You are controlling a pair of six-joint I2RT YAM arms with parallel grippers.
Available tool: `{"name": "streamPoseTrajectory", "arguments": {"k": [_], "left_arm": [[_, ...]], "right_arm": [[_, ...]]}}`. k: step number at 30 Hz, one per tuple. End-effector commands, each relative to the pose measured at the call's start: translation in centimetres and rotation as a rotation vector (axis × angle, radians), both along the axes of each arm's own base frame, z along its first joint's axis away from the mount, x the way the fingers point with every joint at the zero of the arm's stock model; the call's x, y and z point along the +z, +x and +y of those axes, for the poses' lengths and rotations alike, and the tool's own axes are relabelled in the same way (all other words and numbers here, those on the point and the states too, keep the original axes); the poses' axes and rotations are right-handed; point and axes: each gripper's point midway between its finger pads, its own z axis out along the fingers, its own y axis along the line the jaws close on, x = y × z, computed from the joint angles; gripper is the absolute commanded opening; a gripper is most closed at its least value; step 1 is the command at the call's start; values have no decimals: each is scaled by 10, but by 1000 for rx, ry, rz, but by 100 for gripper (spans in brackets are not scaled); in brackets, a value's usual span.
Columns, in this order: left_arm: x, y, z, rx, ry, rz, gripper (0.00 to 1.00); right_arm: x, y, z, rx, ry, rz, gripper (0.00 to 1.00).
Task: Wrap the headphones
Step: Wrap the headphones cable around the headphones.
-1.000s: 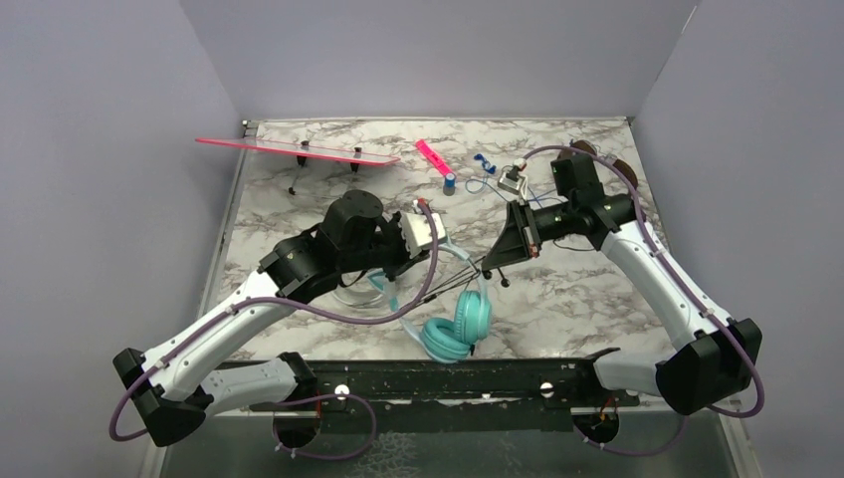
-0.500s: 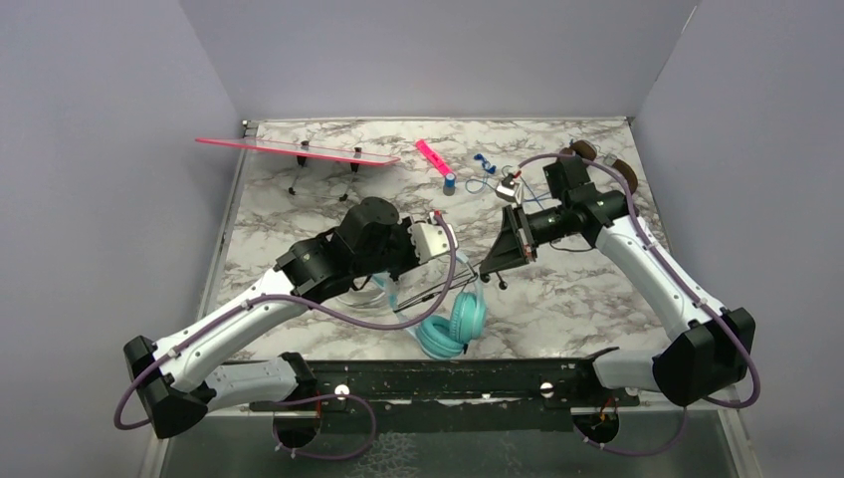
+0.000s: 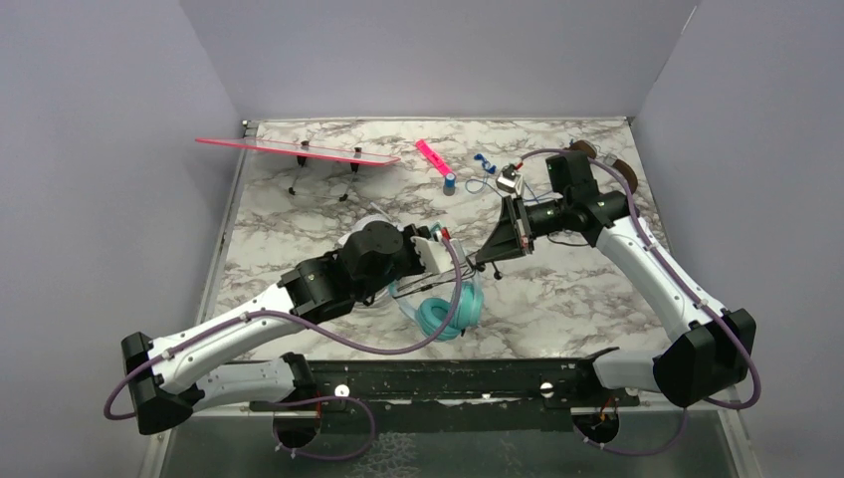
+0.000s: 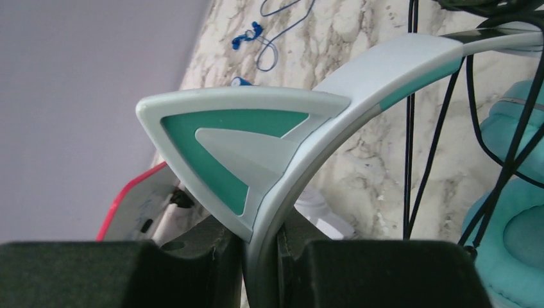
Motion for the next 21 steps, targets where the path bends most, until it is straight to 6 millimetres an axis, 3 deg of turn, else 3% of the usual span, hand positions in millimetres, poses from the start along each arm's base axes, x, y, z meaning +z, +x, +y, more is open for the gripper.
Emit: {"name": "streamPoseTrajectory", "arguments": {"k": [1,5,13,16,21], "left_arm": [[16,25,17,121,132,-226,0],[34,36,18,177,125,-306,0],[30,47,20,239,151,-358,0],[36,49,11,258,77,-316,0],[25,47,-16,237,-10,-190,0]], "right_arm": [[25,9,2,-20,49,-72,1],[28,5,1,-25,51,-51,1],[31,-4,-3,-84,34,21,1],[26,-3,-3,-131,17,70,1],[23,10,-2,-250,0,102,1]]}}
